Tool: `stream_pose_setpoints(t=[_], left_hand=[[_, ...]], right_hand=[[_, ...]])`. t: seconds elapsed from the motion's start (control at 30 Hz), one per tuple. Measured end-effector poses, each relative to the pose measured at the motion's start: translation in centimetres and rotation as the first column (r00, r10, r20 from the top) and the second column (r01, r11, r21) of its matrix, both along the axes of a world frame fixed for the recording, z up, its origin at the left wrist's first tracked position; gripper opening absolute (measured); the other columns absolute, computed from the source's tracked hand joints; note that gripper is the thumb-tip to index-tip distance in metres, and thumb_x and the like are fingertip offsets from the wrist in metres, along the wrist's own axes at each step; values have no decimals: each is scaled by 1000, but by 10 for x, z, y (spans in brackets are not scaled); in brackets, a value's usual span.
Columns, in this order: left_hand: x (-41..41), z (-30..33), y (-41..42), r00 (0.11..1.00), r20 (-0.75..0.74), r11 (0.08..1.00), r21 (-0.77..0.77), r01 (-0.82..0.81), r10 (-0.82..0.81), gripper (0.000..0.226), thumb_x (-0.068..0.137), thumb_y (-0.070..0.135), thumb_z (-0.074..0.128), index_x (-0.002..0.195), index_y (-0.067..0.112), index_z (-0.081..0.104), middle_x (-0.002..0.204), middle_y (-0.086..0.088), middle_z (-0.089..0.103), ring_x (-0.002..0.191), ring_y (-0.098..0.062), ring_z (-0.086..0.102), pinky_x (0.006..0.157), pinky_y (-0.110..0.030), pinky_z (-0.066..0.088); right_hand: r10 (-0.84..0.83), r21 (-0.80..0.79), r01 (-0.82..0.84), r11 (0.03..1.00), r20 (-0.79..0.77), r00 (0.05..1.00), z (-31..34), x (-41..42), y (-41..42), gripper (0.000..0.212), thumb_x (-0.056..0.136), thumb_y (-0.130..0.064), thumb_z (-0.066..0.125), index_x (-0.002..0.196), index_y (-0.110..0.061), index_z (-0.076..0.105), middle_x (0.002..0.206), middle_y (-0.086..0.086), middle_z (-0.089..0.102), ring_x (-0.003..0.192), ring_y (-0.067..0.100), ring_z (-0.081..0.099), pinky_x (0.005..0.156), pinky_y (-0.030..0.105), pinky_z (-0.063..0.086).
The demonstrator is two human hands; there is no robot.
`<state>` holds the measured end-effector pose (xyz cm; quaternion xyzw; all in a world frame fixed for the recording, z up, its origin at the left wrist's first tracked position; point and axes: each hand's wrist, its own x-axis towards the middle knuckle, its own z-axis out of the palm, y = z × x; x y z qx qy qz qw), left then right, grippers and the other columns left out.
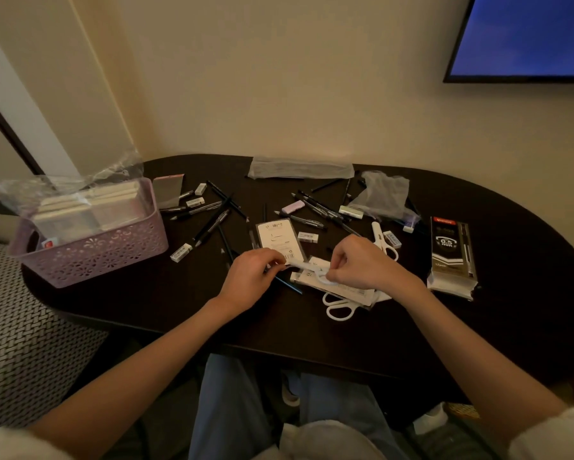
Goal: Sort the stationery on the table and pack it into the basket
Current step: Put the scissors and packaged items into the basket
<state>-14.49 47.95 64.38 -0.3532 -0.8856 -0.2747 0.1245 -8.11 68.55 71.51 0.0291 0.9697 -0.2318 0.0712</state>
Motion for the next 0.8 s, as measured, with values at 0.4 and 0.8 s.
stream_pose_setpoints(t=[0.4, 0.8], left_hand=[[-32, 11, 8, 984, 121, 930, -359, -82, 133, 65, 85, 39, 69, 141, 19, 44, 149, -5, 40, 138, -21, 36, 113, -40, 34], [-24, 13, 5, 999, -44, 972, -235, -27, 17, 25, 95, 25, 57, 117, 16, 67, 118, -1, 68, 109, -13, 62, 95, -29, 49]], right_hand=[[14, 82, -17, 996, 39, 999, 1, 3, -6, 12, 83, -22, 71, 89, -11, 71, 94, 2, 68, 87, 13, 63, 76, 31, 55], [-11, 67, 12, 998, -19, 1000, 2, 2, -6, 13, 82, -23, 72, 84, -10, 72, 90, 3, 67, 82, 12, 62, 72, 31, 55]])
